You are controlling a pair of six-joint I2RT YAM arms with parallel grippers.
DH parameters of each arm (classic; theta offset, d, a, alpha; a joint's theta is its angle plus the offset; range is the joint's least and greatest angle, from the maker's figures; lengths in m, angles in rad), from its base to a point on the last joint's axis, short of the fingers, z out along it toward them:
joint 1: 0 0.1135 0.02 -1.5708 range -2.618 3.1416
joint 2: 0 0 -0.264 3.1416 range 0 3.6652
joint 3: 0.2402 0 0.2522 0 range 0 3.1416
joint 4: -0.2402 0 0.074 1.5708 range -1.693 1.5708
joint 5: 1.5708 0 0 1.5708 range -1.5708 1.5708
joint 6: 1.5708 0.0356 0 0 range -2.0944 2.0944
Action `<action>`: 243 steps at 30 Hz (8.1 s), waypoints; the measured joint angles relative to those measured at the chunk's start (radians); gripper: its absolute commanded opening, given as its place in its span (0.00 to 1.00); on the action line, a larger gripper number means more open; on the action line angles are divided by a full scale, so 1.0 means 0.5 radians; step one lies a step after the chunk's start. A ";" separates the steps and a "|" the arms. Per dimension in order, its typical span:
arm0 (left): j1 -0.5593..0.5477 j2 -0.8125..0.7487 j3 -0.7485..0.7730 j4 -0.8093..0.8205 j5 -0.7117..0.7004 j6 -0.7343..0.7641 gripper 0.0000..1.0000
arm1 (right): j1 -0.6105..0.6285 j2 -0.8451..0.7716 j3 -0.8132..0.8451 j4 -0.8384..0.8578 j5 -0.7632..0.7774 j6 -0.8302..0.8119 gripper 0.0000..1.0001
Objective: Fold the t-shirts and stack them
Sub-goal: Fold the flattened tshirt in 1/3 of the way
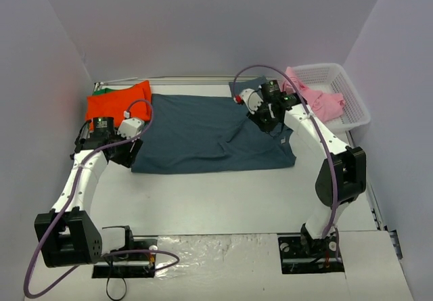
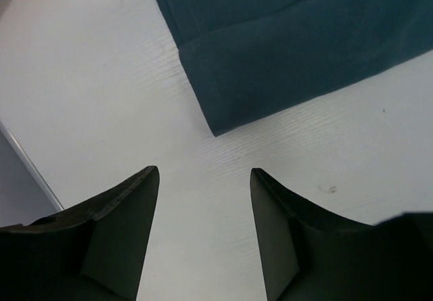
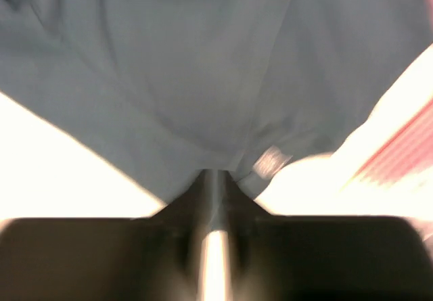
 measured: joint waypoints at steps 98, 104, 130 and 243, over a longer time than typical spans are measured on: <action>-0.213 0.602 -0.195 0.174 -0.166 0.333 0.36 | -0.544 0.288 -0.663 -0.005 0.125 0.053 0.00; -0.213 0.668 -0.195 0.195 -0.180 0.352 0.02 | -0.544 0.288 -0.663 -0.005 0.126 0.057 0.00; -0.192 0.494 -0.171 0.096 -0.196 0.439 0.02 | -0.582 0.204 -0.764 0.019 0.129 0.048 0.00; -0.182 -0.072 -0.311 -0.570 0.100 0.799 0.02 | -0.626 -0.478 -1.275 -0.342 0.147 -0.092 0.00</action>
